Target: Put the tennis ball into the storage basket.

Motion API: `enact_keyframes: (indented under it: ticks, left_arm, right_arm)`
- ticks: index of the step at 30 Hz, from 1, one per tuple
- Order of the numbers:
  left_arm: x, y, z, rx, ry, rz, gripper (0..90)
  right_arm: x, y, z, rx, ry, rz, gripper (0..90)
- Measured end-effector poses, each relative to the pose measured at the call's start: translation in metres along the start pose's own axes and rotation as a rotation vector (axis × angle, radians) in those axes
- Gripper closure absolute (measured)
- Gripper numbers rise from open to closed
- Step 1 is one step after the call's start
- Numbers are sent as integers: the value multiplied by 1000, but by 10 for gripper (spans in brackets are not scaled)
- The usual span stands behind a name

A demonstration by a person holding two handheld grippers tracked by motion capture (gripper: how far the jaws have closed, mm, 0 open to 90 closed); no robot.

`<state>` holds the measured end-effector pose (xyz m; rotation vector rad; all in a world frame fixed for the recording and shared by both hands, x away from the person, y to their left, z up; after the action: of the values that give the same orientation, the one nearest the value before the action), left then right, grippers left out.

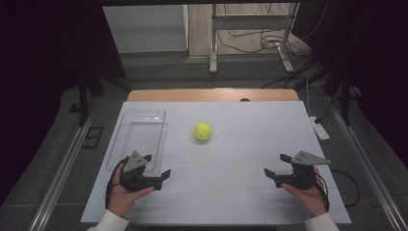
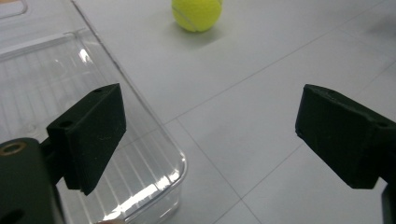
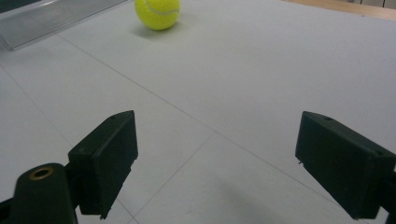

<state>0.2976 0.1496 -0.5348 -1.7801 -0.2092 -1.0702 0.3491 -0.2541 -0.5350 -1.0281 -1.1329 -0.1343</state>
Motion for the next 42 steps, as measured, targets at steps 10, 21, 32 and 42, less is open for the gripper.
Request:
enact_keyframes:
  ticks: [10, 21, 32, 42]
  left_arm:
    - [7, 2, 0, -13, -12, 16, 97]
    - [18, 2, -3, -18, -2, 22, 97]
    - [28, 6, -6, -26, 10, 37, 99]
    - [38, 10, -11, -35, 24, 46, 100]
  right_arm:
    - [-2, 0, 0, -1, 1, 5, 137]
    - [-2, 2, -1, -4, 2, 9, 138]
    - [-2, 3, -1, -4, 1, 11, 138]
    - [-2, 3, -2, -10, -1, 16, 138]
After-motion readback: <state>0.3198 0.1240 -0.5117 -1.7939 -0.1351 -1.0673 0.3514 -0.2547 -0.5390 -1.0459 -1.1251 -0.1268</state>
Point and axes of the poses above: each handheld gripper's, and its own axes: y roughly forward along the jaws, x roughly out of its top, z roughly to its left, the point moved 8 cm from there along y, roughly forward along the jaws, and after that the axes turned 7 degrees about z, right-handed, at the moved point
